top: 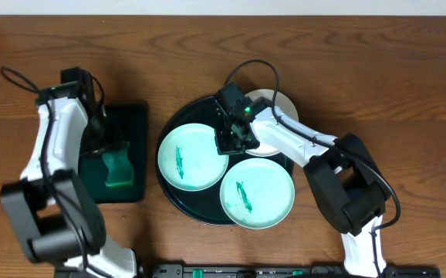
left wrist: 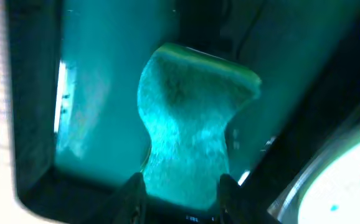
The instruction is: Clean dirty plates on tray and stack at the side
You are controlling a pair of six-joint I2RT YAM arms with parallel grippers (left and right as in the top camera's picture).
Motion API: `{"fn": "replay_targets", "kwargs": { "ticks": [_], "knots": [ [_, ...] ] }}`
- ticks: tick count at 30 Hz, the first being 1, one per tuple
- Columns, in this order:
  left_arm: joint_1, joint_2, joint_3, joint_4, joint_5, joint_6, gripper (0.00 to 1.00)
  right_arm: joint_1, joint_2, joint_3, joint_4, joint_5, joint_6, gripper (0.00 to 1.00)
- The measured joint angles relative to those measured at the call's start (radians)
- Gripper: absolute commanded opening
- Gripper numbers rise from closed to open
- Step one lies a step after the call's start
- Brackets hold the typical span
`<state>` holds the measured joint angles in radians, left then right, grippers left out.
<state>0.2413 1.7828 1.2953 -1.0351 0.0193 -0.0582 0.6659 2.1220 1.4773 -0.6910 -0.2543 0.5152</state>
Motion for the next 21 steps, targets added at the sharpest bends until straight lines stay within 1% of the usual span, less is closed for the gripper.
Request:
{"fn": "replay_targets", "kwargs": {
  "ticks": [6,11,12,13,15,17,21],
  "knots": [
    [0.000,0.108,-0.004,0.013,0.000,0.021,0.39,0.000,0.000,0.000,0.000,0.000,0.000,0.01],
    [0.000,0.161,-0.019,0.011,0.000,0.032,0.38,0.000,0.000,0.000,0.000,0.000,0.000,0.01],
    [0.000,0.165,-0.019,0.013,0.000,0.032,0.34,0.000,0.000,0.000,0.000,0.000,0.000,0.01],
    [0.000,0.167,-0.019,0.014,0.000,0.033,0.28,0.000,0.000,0.000,0.000,0.000,0.000,0.01],
    [0.000,0.170,-0.019,0.019,0.000,0.035,0.10,0.000,0.000,0.000,0.001,0.000,0.000,0.01],
    [0.000,0.172,-0.019,0.023,0.003,0.029,0.07,0.000,0.000,0.000,0.001,0.000,0.000,0.01],
    [0.000,0.172,-0.019,0.032,0.008,0.036,0.07,0.000,0.000,0.000,0.001,0.000,0.000,0.01]
  ]
}}
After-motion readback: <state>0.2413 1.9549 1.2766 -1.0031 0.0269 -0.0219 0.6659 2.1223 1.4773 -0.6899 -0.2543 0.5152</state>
